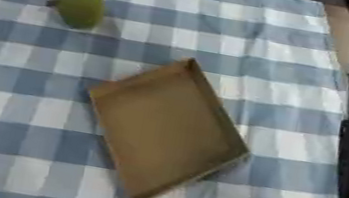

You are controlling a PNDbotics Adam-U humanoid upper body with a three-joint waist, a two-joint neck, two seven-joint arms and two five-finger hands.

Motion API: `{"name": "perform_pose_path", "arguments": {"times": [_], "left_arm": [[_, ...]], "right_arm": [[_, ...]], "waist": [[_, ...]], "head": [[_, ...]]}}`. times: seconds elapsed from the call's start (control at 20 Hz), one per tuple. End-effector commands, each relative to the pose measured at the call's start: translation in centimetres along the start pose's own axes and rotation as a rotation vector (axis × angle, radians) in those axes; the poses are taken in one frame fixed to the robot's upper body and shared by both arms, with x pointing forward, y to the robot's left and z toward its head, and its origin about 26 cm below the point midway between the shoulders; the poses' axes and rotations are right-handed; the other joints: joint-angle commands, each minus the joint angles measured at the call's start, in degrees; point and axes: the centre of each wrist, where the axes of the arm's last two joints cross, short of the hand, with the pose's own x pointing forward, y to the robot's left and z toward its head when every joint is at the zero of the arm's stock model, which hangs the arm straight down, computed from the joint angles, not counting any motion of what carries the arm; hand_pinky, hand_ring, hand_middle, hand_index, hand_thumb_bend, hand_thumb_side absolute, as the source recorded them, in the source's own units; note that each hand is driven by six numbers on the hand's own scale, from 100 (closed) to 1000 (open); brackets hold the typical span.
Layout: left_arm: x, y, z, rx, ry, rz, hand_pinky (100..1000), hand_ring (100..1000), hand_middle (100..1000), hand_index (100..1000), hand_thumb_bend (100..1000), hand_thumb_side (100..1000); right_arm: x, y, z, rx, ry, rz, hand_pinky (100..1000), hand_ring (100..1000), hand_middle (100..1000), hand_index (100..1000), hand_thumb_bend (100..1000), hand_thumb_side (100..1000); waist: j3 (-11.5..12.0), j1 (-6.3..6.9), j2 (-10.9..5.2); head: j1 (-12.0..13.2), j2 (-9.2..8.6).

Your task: Pick up objects on the table and place them in the box.

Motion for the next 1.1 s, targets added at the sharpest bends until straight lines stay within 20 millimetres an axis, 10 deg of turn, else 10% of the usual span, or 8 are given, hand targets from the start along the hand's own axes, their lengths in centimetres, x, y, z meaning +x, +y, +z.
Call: {"name": "perform_pose_path", "arguments": {"times": [0.05, 0.4, 0.75, 1.1], "left_arm": [[1.7, 0.4, -2.2, -0.154, 0.006, -0.149, 654, 709, 677, 819, 100, 559], [1.2, -0.8, -6.2, -0.581, 0.146, -0.388, 797, 790, 778, 878, 100, 637], [-3.3, -3.0, -9.5, -0.78, 0.245, -0.489, 821, 807, 827, 879, 103, 599], [-6.6, -6.5, -11.6, -0.934, 0.269, -0.523, 857, 835, 858, 900, 263, 566]], "right_arm": [[0.6, -0.4, -0.7, 0.018, -0.033, 0.009, 885, 911, 607, 829, 100, 479], [0.7, -0.2, -0.7, 0.045, -0.036, 0.003, 884, 911, 607, 829, 100, 474], [0.7, 0.0, -0.8, 0.065, -0.038, -0.006, 885, 912, 606, 830, 100, 466], [0.8, 0.2, -1.0, 0.069, -0.046, -0.018, 885, 912, 606, 830, 100, 470]], "waist": [[-0.1, 0.39, -1.42], [-0.8, 1.23, -1.68], [-1.3, 1.83, -1.85], [-1.9, 1.55, -1.48]], "head": [[-0.2, 0.48], [0.2, 1.4], [0.9, 1.96], [1.5, 1.28]]}}
